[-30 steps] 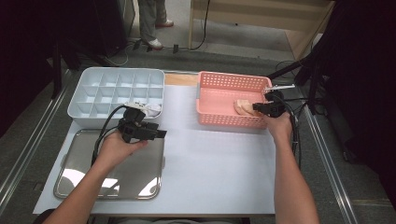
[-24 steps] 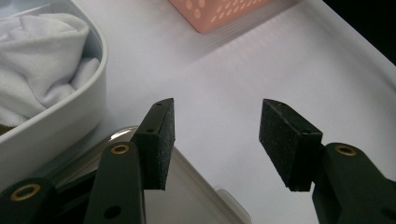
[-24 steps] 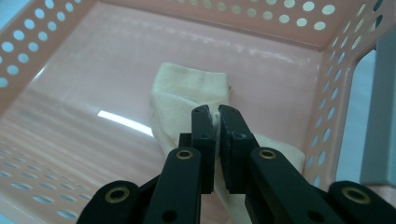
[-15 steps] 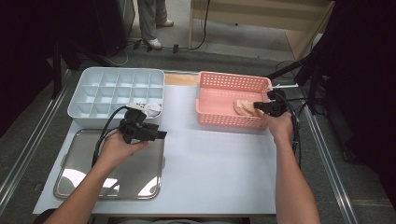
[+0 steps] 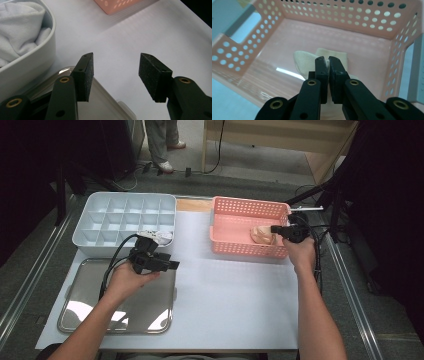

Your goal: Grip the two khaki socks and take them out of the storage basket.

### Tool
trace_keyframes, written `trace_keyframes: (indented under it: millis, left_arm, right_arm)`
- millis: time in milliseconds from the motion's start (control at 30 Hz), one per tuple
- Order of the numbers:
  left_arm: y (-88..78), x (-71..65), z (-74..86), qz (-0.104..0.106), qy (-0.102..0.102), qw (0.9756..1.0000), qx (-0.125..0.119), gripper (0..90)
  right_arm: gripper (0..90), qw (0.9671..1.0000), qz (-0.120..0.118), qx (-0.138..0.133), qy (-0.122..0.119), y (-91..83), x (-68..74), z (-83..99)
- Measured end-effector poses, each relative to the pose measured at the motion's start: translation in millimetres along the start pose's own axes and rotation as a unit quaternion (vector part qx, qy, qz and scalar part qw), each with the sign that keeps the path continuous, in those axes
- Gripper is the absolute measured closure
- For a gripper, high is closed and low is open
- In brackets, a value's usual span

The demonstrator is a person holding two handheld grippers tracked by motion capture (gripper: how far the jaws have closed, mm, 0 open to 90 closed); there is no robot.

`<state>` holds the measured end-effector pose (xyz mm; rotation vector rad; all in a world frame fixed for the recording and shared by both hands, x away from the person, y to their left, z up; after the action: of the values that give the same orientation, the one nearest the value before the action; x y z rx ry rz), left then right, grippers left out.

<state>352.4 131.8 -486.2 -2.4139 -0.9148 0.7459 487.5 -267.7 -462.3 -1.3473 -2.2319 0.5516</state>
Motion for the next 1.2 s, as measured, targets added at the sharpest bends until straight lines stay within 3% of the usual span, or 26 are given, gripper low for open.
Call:
trace_keyframes:
  millis: [567, 900, 1200]
  left_arm:
    - [5.3, -4.3, -1.8, 0.007, 0.005, 1.0000, 0.001, 46.5]
    - [9.4, -7.0, -4.0, 0.012, 0.012, 0.9999, 0.002, 46.7]
    - [12.7, -10.1, -6.7, 0.016, 0.013, 0.9998, 0.000, 46.8]
  right_arm:
    - [87.7, 0.9991, -0.032, -0.023, -0.015, -27.9, 39.6, -16.3]
    - [87.6, 0.9965, -0.056, -0.041, -0.047, -53.9, 76.4, -24.3]
    - [87.6, 0.9933, -0.088, -0.049, -0.057, -72.3, 108.7, -15.0]
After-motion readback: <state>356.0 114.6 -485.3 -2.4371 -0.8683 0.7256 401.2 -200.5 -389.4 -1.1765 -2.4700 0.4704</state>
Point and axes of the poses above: each handheld gripper's, and its own axes: y roughly forward along the jaws, z roughly out of its underside, x roughly to its left, the point moved 5 cm from there along y, roughly forward along the jaws, and after that the axes turned 9 degrees about -x, right-handed, at the moved point
